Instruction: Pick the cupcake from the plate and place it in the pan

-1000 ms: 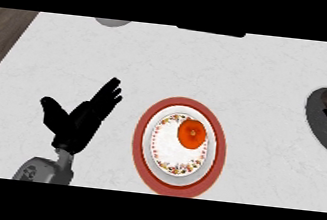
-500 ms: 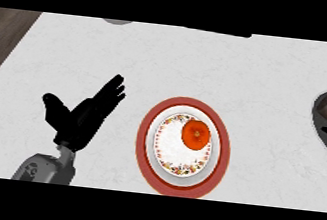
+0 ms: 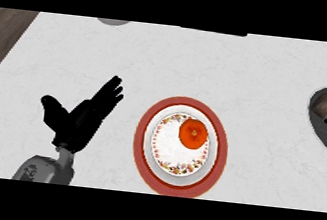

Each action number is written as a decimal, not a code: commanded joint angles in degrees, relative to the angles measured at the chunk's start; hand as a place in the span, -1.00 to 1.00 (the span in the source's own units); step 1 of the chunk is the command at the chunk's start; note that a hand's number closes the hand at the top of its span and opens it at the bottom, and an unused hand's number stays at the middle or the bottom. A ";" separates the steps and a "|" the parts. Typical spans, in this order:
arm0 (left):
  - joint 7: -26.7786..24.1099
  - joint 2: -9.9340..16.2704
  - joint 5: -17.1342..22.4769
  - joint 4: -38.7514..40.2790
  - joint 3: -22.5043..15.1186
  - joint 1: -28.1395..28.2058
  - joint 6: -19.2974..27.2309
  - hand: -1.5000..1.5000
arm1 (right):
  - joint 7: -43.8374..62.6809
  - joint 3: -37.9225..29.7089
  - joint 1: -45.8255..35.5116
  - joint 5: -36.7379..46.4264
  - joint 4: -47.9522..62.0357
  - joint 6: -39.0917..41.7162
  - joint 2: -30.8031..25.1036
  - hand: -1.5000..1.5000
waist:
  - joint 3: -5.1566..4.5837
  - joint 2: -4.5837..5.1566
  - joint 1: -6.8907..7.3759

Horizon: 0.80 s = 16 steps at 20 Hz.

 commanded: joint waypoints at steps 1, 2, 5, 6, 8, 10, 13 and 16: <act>-0.28 -0.83 -0.28 -1.87 -0.90 1.65 0.62 0.00 | 0.34 -2.67 1.27 -2.77 2.59 10.13 -2.96 -1.00 | 0.12 0.05 0.38; -0.35 -1.46 -0.60 0.18 -1.31 0.70 0.47 0.00 | 3.05 -2.69 -0.52 -2.82 3.15 11.39 -2.79 -1.00 | -0.01 0.22 0.18; -1.06 -0.08 -0.61 0.72 0.28 0.65 0.09 0.00 | 0.38 -1.43 2.89 -1.61 3.19 19.87 -6.22 -1.00 | 0.03 0.13 -0.53; -0.06 0.82 0.24 -0.92 1.32 -0.14 -0.24 0.00 | -0.64 -1.02 3.36 -1.21 2.73 22.53 -7.49 -1.00 | 0.03 -0.16 -0.56; 0.19 -0.49 0.18 -0.57 0.30 0.58 0.30 0.00 | -3.66 -1.01 5.50 -1.22 2.56 25.19 -7.17 -1.00 | 0.17 0.06 -0.75; -0.43 -0.72 -0.57 0.57 0.39 0.94 0.96 0.00 | -4.34 -0.50 6.43 -0.76 1.73 29.26 -9.62 -1.00 | 0.12 -0.05 -1.38; -0.28 0.22 -0.32 -1.61 0.19 2.12 0.11 0.00 | -4.93 -1.46 8.15 -1.86 1.43 32.49 -10.83 -1.00 | 0.22 -0.39 -1.22; -0.42 -0.41 -0.13 -1.50 -0.16 2.34 0.04 0.00 | -5.20 -1.04 9.09 -1.62 0.06 32.93 -10.41 -1.00 | 0.27 -0.30 -1.11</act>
